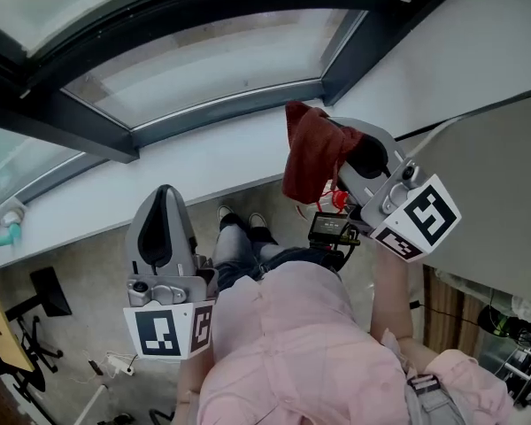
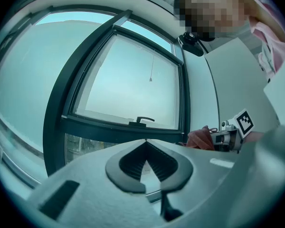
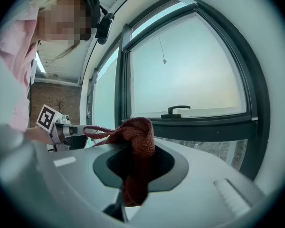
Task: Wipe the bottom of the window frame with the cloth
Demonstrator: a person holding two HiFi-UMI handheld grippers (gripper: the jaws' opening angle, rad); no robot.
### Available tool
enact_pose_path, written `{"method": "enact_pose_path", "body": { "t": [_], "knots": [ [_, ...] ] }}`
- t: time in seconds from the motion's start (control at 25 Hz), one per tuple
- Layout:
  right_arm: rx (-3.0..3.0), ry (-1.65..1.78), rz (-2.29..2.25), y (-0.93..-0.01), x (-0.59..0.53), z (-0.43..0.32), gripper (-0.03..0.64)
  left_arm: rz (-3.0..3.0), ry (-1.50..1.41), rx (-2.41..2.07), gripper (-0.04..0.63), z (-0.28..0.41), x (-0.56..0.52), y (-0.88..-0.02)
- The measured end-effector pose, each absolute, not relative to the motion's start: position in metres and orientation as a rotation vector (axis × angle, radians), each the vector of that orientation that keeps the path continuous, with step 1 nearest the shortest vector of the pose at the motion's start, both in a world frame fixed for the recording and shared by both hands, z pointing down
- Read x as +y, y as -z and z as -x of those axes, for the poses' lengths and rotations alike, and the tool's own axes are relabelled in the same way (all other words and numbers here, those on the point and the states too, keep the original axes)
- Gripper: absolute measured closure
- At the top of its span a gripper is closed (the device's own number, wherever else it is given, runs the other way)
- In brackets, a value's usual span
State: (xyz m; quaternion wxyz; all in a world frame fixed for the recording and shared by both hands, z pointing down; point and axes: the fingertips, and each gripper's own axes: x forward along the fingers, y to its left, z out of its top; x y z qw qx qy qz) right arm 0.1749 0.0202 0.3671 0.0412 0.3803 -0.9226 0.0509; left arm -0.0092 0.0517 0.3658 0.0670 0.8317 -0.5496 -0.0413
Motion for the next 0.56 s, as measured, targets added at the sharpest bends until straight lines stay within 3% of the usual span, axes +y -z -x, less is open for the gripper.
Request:
{"method": "enact_pose_path", "body": {
  "t": [0.56],
  "knots": [
    [-2.795, -0.155, -1.200, -0.365, 0.017, -0.168, 0.558, -2.562, 0.136, -1.612, 0.601, 0.014, 0.038, -0.351]
  ]
}}
